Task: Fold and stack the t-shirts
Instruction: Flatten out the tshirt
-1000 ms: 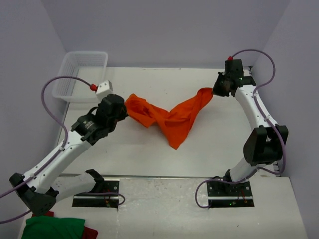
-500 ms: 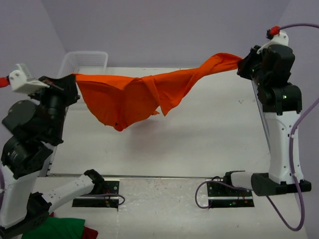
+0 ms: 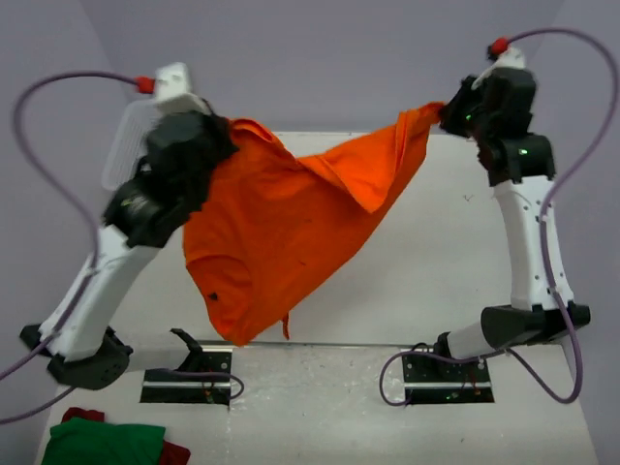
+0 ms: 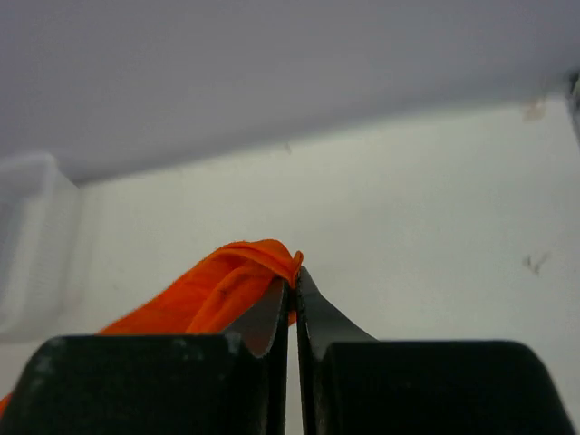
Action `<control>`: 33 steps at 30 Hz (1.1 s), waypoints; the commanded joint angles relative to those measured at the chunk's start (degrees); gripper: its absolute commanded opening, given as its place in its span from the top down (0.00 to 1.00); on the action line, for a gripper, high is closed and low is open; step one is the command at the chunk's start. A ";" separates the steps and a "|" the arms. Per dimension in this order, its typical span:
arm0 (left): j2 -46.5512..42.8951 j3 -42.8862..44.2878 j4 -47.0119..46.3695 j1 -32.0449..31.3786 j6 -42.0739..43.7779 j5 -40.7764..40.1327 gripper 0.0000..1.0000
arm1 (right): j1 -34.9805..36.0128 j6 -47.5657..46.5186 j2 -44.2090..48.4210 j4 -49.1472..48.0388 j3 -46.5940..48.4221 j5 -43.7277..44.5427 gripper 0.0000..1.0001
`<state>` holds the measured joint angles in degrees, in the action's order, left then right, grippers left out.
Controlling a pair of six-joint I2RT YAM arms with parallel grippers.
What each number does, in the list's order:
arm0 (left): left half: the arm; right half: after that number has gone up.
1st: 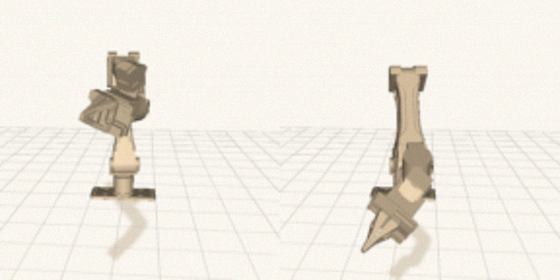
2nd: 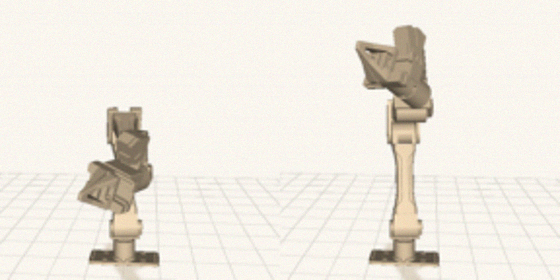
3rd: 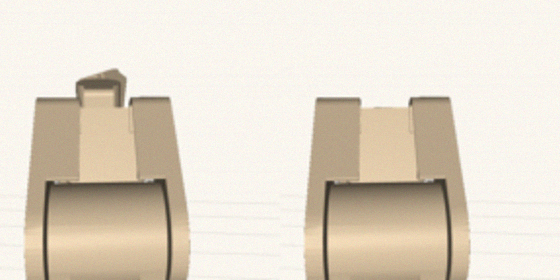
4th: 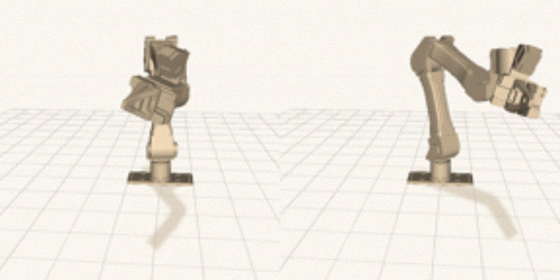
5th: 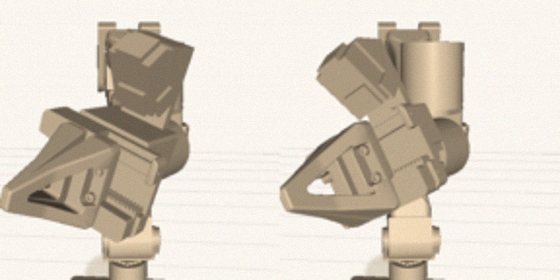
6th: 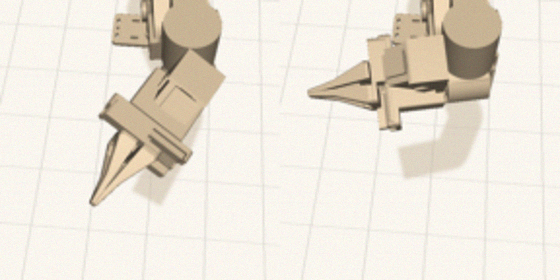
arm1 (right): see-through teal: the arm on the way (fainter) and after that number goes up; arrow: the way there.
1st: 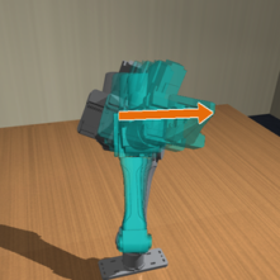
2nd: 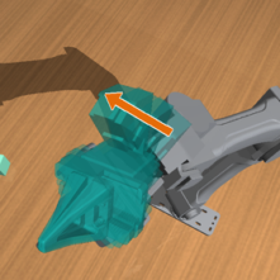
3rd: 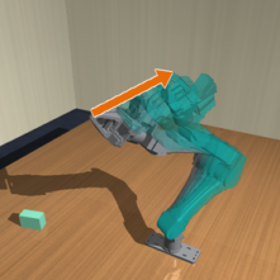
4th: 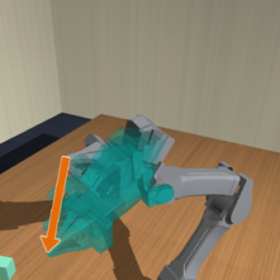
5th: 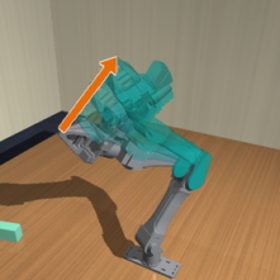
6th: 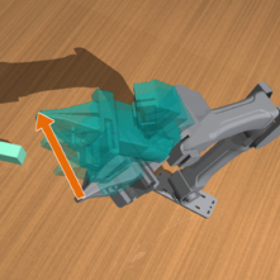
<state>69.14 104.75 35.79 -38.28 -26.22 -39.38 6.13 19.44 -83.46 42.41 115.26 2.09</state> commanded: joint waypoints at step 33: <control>-16.41 1.85 3.84 -0.04 10.57 -8.61 1.00 | 6.09 0.16 17.29 7.94 -10.18 19.88 1.00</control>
<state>51.83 103.22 41.58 -38.54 -19.55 -46.59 12.73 20.36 -67.13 49.95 97.08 18.35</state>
